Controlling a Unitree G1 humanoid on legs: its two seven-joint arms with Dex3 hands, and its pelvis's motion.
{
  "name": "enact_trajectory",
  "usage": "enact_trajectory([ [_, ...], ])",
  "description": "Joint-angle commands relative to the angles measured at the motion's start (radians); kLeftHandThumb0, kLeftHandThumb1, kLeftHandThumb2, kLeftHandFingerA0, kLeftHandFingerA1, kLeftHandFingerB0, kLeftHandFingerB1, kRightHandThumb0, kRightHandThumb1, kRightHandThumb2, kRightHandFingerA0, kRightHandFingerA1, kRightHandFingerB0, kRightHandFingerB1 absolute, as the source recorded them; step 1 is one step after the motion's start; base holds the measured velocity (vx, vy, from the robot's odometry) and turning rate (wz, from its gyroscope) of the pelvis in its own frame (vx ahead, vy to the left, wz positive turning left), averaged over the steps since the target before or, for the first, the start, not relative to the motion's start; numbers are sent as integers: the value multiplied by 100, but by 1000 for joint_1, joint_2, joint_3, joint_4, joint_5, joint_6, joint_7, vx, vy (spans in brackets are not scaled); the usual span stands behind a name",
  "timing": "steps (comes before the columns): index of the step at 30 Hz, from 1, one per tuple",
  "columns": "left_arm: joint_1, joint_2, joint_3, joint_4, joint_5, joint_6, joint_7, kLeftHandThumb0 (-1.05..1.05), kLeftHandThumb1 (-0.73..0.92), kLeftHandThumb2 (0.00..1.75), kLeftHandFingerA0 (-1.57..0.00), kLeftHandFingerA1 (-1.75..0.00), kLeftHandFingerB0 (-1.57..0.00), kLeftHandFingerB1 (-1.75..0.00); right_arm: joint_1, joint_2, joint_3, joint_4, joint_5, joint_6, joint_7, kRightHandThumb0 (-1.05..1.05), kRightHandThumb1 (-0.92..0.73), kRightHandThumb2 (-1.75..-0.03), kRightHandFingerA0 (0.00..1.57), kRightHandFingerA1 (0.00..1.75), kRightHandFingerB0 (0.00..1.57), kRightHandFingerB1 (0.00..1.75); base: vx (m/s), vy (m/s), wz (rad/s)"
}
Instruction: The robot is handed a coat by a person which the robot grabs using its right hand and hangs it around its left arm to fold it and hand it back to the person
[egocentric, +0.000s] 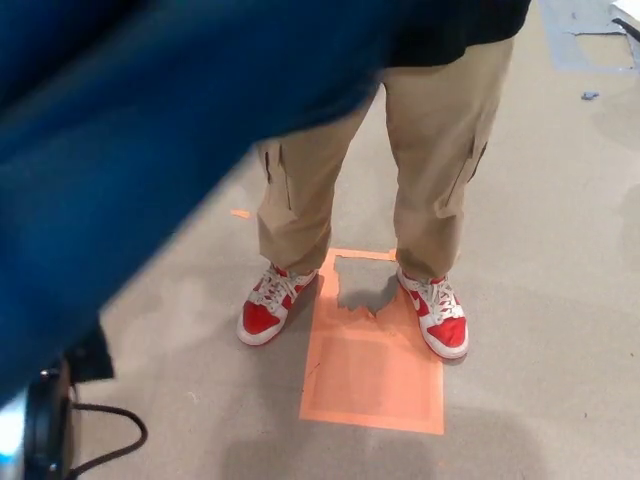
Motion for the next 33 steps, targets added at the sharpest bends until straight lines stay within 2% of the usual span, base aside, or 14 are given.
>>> enact_trajectory([
  [1, 22, 67, 62, 35, -24, -80, 12, -65, 81, 64, -15, -31, -11, -26, 352, -23, -186, -177, 152, 122, -11, -30, -86, -66, 105, 58, 111, 72, 0, 0, 0],
  [2, 22, 68, 63, 35, -22, -74, 13, -35, 53, 106, 0, -48, 0, -48, 427, -12, -192, -190, 161, 111, 2, -33, -85, -67, 105, 57, 111, 72, 0, 0, 0],
  [3, 22, 71, 70, 40, -24, -71, 10, -67, 79, 65, -16, -31, -10, -26, 509, 1, -180, -199, 151, 60, 6, -30, -85, -66, 106, 57, 110, 71, 0, 0, 0],
  [4, 23, 73, 70, 42, -24, -73, 7, -69, 59, 93, -10, -45, 0, -36, 555, 8, -169, -202, 137, 37, 8, -32, -85, -67, 108, 57, 112, 70, 0, 0, 0],
  [7, 23, 74, 73, 35, -22, -72, -2, -66, 81, 65, -16, -31, -11, -24, 787, 46, -97, -232, 82, -43, 16, -30, -85, -66, 103, 53, 112, 67, 0, 0, 0],
  [8, 23, 75, 73, 37, -21, -77, -4, -35, 52, 106, 0, -48, 0, -48, 852, 53, -66, -194, 72, -104, 28, -27, -86, -65, 101, 55, 110, 70, 0, 0, 0],
  [14, 14, 83, 77, 17, -18, -81, -14, -36, 48, 104, 0, -47, 0, -48, 1115, -136, 384, 42, -169, -346, 175, -30, -85, -66, 95, 51, 95, 56, 0, 0, 0],
  [15, 14, 83, 77, 16, -17, -81, -14, -36, 46, 102, 0, -47, 0, -48, 1120, -146, 404, 54, -178, -359, 174, -19, -60, -58, 101, 54, 98, 55, 0, 0, 0],
  [19, 4, 83, 77, 1, -14, -78, -15, -36, 47, 103, 0, -47, 0, -48, 1127, -243, 623, 172, -284, -348, 276, -53, -86, -67, 61, 40, 72, 43, 0, 0, 0],
  [20, 5, 84, 76, -4, -14, -76, -16, -36, 48, 103, 0, -47, 0, -48, 1119, -256, 658, 209, -292, -362, 290, -62, -86, -66, 50, 39, 55, 39, 0, 0, 0],
  [21, 1, 87, 75, -10, -12, -72, -15, -36, 48, 104, 0, -47, 0, -47, 1101, -269, 717, 267, -326, -317, 335, -36, -43, -101, 1, 49, 0, 47, 0, 0, 0],
  [24, -4, 92, 80, -20, -18, -70, -23, -36, 49, 104, 0, -47, 0, -47, 1075, -288, 778, 376, -335, -314, 345, -79, -50, -83, 0, 5, 0, 3, 0, 0, 0],
  [31, -10, 103, 67, -44, -6, -61, -30, -68, 76, 63, -23, -31, -15, -27, 997, -348, 880, 543, -306, -286, 383, -82, -50, -84, 0, 3, 0, 0, 0, 0, 0],
  [33, -17, 111, 58, -45, 0, -67, -46, -35, 50, 105, 0, -47, 0, -47, 972, -373, 937, 599, -344, -342, 346, -86, -53, -87, 0, 1, 0, 0, 0, 0, 0],
])
